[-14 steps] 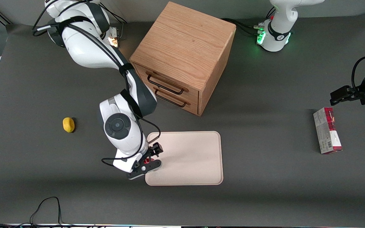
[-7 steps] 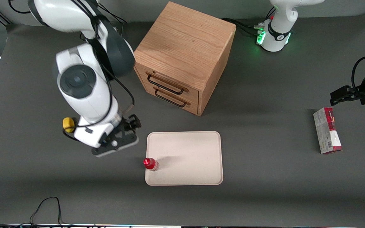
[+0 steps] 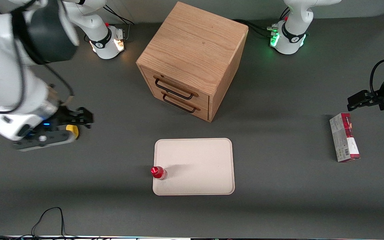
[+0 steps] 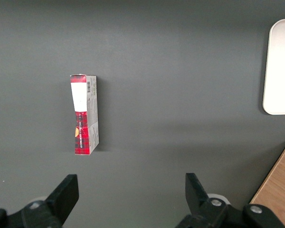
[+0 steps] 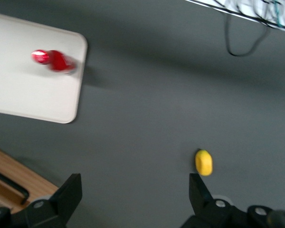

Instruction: Place coke bottle on tray

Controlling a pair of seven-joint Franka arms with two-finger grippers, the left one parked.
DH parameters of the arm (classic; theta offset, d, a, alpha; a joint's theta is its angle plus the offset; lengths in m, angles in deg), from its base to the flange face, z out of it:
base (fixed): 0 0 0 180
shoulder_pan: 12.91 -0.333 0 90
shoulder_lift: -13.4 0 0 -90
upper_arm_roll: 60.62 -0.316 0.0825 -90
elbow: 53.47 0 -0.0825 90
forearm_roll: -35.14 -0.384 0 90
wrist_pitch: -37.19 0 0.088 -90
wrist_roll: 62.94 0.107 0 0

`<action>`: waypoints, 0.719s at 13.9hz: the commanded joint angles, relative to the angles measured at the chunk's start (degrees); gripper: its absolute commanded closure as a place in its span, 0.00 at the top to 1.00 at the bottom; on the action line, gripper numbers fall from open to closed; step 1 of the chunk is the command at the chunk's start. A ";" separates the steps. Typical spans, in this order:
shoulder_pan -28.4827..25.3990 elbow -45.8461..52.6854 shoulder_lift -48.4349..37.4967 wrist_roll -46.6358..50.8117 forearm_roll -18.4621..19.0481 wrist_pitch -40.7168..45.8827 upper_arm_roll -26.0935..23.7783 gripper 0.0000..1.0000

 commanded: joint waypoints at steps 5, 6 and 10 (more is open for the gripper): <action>10.70 -22.24 -16.97 -5.29 -4.79 -9.04 -0.83 1.00; 11.75 -22.60 -17.24 -6.26 -4.79 -9.05 -0.83 1.00; 12.99 -24.44 -18.38 -6.36 -4.00 -9.05 -0.75 1.00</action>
